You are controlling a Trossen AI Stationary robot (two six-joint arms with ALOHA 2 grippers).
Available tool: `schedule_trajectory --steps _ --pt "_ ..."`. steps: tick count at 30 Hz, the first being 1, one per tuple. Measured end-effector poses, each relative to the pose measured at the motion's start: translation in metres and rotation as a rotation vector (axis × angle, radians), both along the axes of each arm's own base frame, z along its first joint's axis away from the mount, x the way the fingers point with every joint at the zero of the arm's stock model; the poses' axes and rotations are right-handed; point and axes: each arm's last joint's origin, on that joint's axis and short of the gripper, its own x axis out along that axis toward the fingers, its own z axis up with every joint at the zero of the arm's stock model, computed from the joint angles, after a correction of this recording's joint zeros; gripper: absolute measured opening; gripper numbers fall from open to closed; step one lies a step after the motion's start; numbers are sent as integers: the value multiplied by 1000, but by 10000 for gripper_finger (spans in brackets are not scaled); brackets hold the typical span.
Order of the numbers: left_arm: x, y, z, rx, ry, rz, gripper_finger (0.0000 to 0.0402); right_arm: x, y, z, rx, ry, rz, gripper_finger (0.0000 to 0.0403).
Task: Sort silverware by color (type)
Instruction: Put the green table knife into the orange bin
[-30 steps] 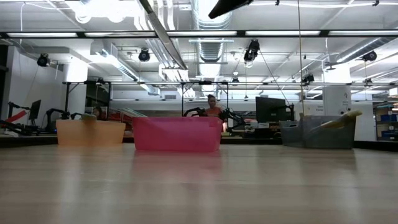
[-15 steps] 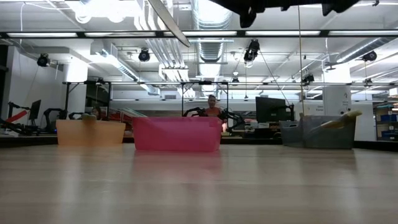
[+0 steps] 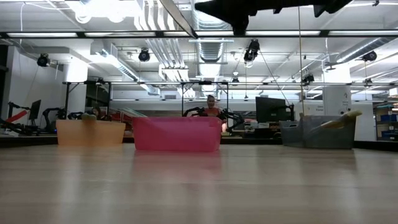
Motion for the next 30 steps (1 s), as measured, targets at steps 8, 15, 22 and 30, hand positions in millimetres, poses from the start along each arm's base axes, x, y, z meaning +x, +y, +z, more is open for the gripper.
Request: schedule_trajectory --steps 8,15,22,30 --pt "14 -6 9 51 9 16 0 24 0 -7 -75 31 -11 243" --pt "19 -10 11 70 16 13 0 42 -1 -6 -121 101 -13 234" --pt "19 -11 9 77 24 16 0 47 0 -4 -130 140 -10 184" --pt "20 -11 7 86 37 16 2 46 0 -3 -165 143 -3 28"
